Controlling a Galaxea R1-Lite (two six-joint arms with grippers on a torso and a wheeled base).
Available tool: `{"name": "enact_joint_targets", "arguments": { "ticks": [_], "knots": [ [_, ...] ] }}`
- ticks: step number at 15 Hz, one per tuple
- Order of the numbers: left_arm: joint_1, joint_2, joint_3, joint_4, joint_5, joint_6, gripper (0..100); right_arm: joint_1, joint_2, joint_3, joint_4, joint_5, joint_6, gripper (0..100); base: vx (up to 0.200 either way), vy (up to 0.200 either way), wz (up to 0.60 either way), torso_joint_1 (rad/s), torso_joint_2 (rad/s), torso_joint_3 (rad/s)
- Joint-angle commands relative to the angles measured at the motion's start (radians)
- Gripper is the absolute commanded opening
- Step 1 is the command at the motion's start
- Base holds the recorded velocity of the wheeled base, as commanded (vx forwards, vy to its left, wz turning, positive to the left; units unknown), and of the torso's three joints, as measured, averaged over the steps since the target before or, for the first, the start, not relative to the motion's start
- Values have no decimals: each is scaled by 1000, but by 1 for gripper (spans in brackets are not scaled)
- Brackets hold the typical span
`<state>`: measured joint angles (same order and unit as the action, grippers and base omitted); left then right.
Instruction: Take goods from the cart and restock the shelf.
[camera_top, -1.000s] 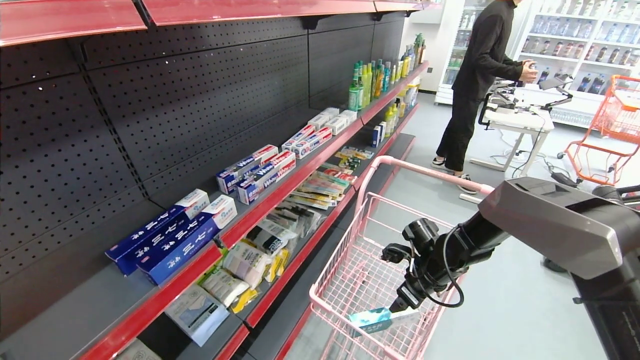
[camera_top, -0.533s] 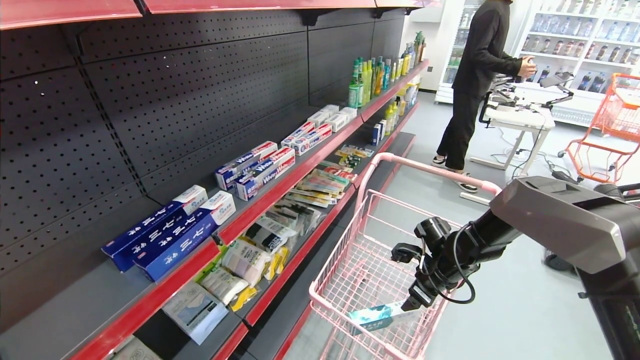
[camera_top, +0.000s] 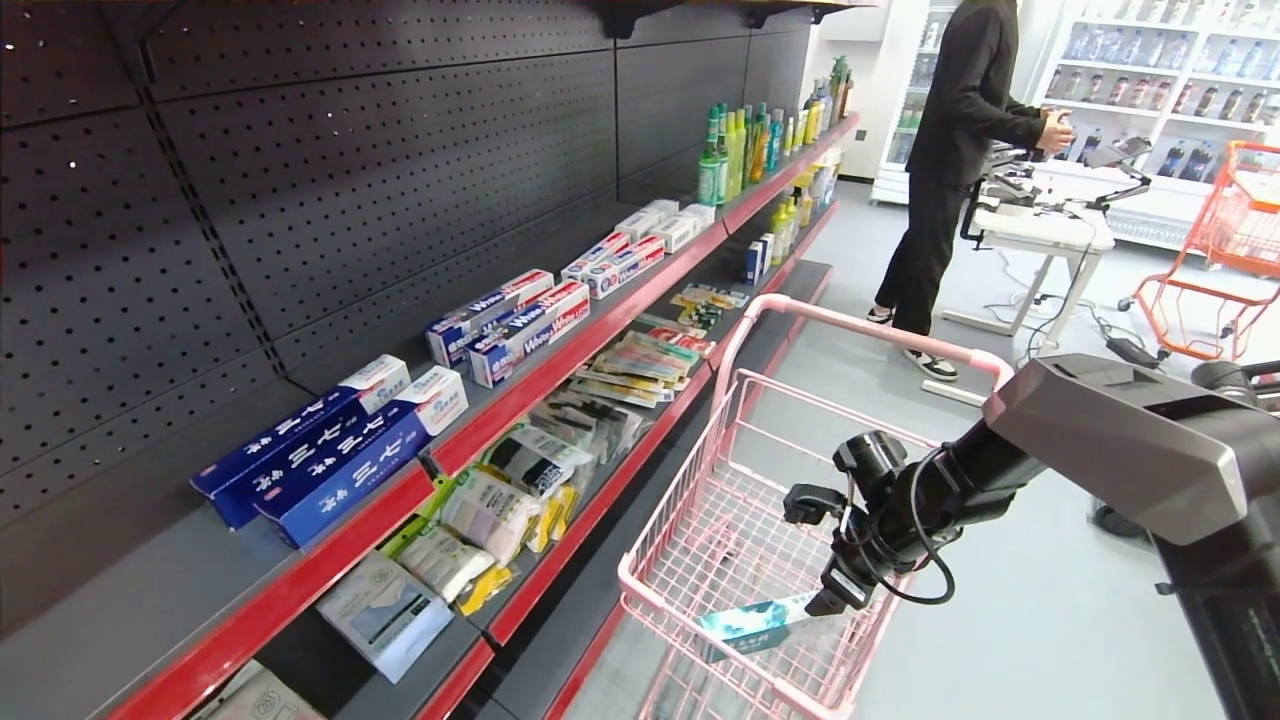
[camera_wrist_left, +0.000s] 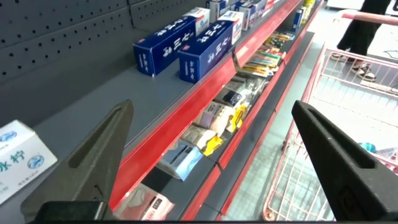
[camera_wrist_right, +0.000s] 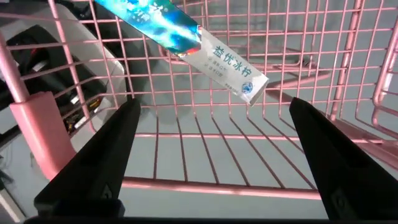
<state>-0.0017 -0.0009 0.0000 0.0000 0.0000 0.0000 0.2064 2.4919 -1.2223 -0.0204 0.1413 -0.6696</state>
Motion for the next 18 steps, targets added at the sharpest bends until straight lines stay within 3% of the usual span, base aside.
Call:
{"name": "enact_joint_targets", "arguments": {
  "ticks": [1, 18],
  "knots": [
    [0, 1, 0, 0, 0, 0, 100, -8, -2, 6, -3, 1, -15, 100, 0, 0, 0, -149, 330, 168],
    [0, 1, 0, 0, 0, 0, 100, -30, -7, 27, -38, 58, -133, 100, 0, 0, 0, -131, 288, 155]
  ]
}}
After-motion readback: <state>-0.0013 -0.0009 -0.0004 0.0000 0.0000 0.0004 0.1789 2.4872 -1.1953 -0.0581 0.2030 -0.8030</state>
